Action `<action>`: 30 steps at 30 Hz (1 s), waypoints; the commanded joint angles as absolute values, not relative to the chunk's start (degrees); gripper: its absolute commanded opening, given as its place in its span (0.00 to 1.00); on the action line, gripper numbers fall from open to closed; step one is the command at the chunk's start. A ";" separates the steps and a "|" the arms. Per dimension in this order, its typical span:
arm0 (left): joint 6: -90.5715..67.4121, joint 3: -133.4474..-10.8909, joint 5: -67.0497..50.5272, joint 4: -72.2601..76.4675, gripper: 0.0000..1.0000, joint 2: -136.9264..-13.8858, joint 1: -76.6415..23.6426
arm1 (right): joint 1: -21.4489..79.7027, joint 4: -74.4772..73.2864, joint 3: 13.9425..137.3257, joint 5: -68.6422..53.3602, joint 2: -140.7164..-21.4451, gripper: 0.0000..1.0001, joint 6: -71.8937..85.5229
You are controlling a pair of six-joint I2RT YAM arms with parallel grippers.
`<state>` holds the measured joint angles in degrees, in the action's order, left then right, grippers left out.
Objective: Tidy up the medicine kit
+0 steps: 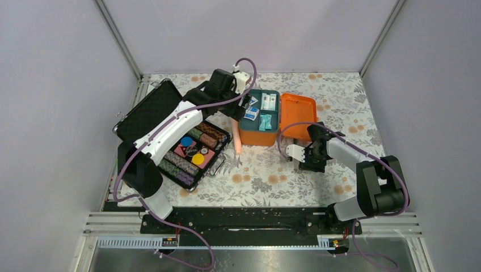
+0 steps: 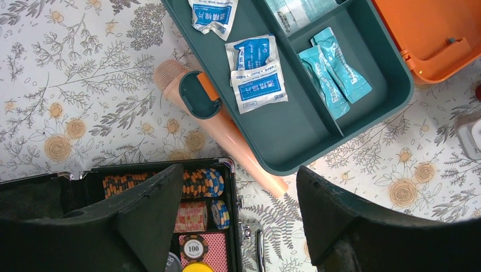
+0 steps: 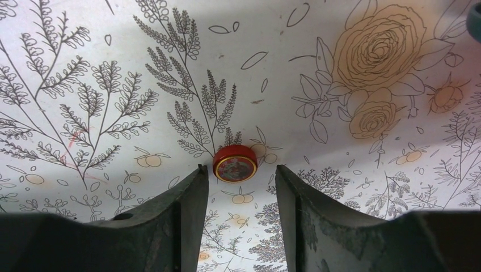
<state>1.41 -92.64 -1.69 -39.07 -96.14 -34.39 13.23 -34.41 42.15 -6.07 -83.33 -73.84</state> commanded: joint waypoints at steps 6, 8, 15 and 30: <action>0.29 -96.29 -1.76 -37.44 0.73 -97.45 -34.28 | 13.97 -34.72 42.07 -8.44 -84.81 0.41 -72.71; 0.22 -96.61 -1.80 -37.44 0.73 -97.75 -34.28 | 13.97 -35.16 42.67 -9.02 -84.59 0.40 -72.08; 0.22 -97.38 -1.84 -37.70 0.73 -98.48 -34.19 | 14.00 -40.67 46.84 -12.60 -79.98 0.35 -68.97; -5.36 -98.09 -3.75 -37.98 0.74 -98.89 -31.12 | 14.50 -46.02 66.01 -29.75 -74.65 0.34 -46.28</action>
<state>-1.85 -95.18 -2.20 -39.35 -99.48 -33.26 13.78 -46.48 59.72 -22.63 -73.71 -57.28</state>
